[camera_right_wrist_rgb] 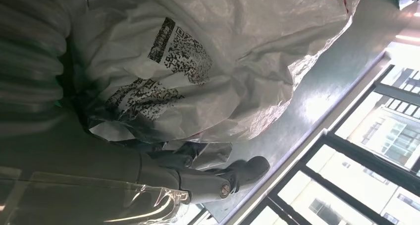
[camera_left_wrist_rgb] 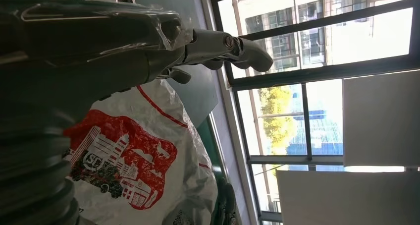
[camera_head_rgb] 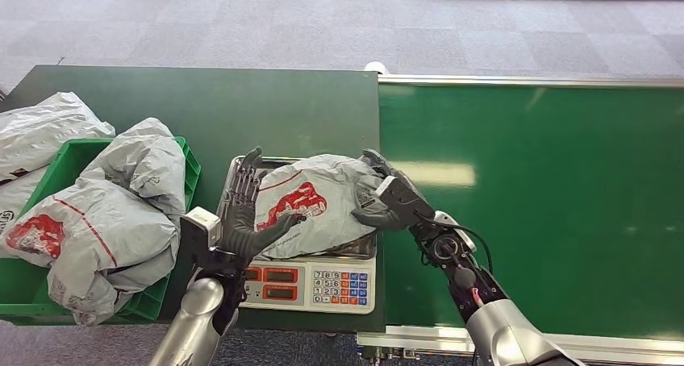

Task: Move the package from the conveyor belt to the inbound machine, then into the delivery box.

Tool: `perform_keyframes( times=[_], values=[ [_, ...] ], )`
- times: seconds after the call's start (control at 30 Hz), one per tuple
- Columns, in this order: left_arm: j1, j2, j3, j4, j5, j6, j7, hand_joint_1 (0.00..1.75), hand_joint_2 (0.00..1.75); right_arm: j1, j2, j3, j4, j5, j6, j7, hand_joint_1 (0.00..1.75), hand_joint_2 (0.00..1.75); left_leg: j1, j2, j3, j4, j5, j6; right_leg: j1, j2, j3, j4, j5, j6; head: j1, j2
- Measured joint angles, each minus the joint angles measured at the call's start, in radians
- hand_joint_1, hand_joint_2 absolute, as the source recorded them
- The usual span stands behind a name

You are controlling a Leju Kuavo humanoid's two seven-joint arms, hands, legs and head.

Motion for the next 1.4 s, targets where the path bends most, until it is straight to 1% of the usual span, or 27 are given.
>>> perform_keyframes(
  times=[0.3,0.6,0.83,0.9,1.17,1.4],
  values=[
    [-0.006,-0.003,-0.003,0.012,0.000,-0.009,-0.007,0.00,1.75,0.029,-0.007,-0.022,-0.035,-0.081,0.104,-0.016,0.00,1.75,0.000,0.000,0.000,0.000,0.000,0.000,0.000,0.000,0.000,0.000,0.000,0.000,0.000,0.000],
    [-0.006,-0.005,-0.003,0.014,0.000,-0.010,-0.008,0.00,1.75,0.037,-0.008,-0.030,-0.044,-0.103,0.129,-0.021,0.00,1.75,0.000,0.000,0.000,0.000,0.000,0.000,0.000,0.000,0.000,0.000,0.000,0.000,0.000,0.000],
    [-0.006,-0.004,-0.003,0.016,0.000,-0.012,-0.013,0.00,1.75,0.043,-0.009,-0.074,-0.059,-0.264,0.267,-0.058,0.00,1.75,0.000,0.000,0.000,0.000,0.000,0.000,0.000,0.000,-0.001,0.000,0.000,0.000,0.000,0.000],
    [-0.007,-0.004,-0.003,0.018,0.000,-0.012,-0.018,0.00,1.75,0.052,-0.010,-0.088,-0.076,-0.306,0.287,-0.066,0.00,1.75,0.000,0.000,0.000,0.000,0.000,0.000,0.000,0.000,-0.001,0.000,0.000,0.000,0.000,0.000],
    [-0.005,-0.004,0.001,0.021,-0.004,0.004,-0.031,0.00,1.75,0.094,-0.030,-0.141,-0.162,-0.422,0.281,-0.059,0.00,1.75,0.000,0.000,-0.001,0.000,0.000,0.000,0.000,0.000,0.000,0.000,0.000,0.000,0.000,0.000],
    [0.019,0.004,0.012,0.013,-0.024,0.024,-0.055,0.00,1.75,0.138,-0.048,-0.182,-0.230,-0.463,0.263,-0.053,0.00,1.75,0.000,0.000,-0.001,0.000,0.000,0.000,0.000,0.000,-0.001,0.000,0.000,0.000,0.000,0.000]
  ],
)
